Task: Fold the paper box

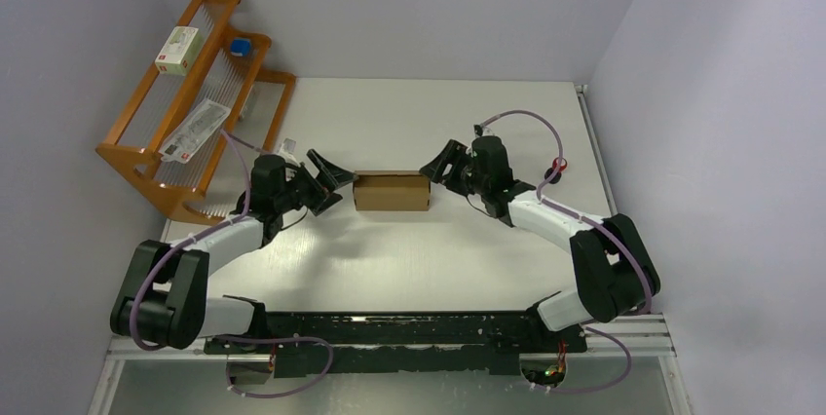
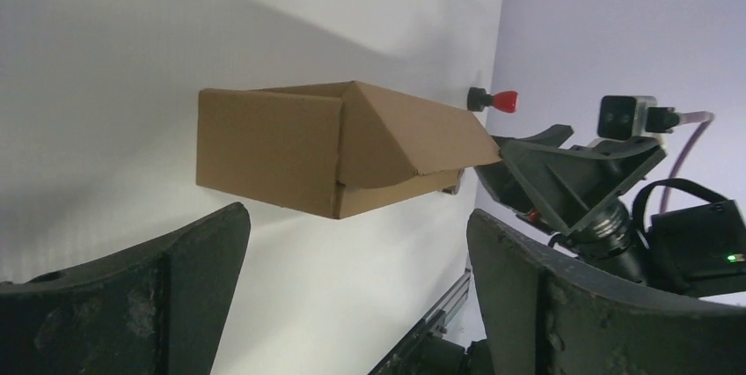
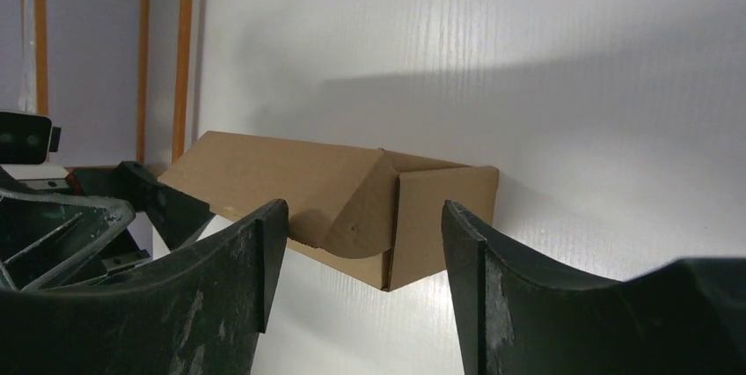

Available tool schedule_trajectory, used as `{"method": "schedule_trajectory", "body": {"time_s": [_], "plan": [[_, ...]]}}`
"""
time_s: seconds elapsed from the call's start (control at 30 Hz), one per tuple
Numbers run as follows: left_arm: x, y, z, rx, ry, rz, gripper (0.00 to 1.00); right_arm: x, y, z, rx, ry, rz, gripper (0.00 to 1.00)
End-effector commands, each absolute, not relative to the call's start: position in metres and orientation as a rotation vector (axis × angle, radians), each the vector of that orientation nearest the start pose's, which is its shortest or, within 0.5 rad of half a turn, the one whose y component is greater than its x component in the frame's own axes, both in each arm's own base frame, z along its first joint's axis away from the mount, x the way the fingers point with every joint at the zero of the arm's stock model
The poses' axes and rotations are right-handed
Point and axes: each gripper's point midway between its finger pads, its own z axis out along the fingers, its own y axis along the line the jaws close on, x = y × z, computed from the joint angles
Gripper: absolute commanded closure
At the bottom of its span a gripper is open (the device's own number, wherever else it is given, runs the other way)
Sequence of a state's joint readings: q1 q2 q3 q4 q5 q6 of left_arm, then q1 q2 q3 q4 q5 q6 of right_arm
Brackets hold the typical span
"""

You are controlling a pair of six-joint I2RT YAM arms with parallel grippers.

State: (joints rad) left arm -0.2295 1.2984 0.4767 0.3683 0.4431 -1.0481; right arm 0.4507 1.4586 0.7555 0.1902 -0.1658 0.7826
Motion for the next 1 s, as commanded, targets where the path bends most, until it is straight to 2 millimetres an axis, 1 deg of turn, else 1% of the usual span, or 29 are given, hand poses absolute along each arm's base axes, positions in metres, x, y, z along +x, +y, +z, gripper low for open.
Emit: {"method": "schedule_trajectory", "body": {"time_s": [0.0, 0.13, 0.33, 0.43, 0.57, 0.7, 0.9, 0.97], "plan": [[0.321, -0.191, 0.138, -0.541, 2.035, -1.317, 0.03, 0.343, 0.232, 0.107, 0.283, 2.187, 0.932, 0.34], [0.321, -0.190, 0.135, -0.541, 2.030, -1.302, 0.09, 0.337, 0.231, 0.098, 0.284, 2.191, 0.950, 0.40], [0.320, -0.193, 0.127, -0.517, 2.062, -1.279, 0.14, 0.328, 0.228, 0.089, 0.282, 2.192, 0.957, 0.41], [0.319, -0.195, 0.121, -0.509, 2.073, -1.274, 0.18, 0.325, 0.227, 0.087, 0.277, 2.189, 0.960, 0.41], [0.321, -0.199, 0.119, -0.486, 2.085, -1.284, 0.24, 0.323, 0.227, 0.084, 0.267, 2.191, 0.963, 0.42], [0.324, -0.206, 0.122, -0.444, 2.092, -1.295, 0.24, 0.322, 0.227, 0.082, 0.265, 2.192, 0.966, 0.42], [0.329, -0.206, 0.117, -0.430, 2.113, -1.254, 0.27, 0.321, 0.228, 0.078, 0.261, 2.202, 0.966, 0.43], [0.329, -0.208, 0.119, -0.428, 2.103, -1.274, 0.28, 0.321, 0.228, 0.077, 0.256, 2.205, 0.964, 0.43]]}}
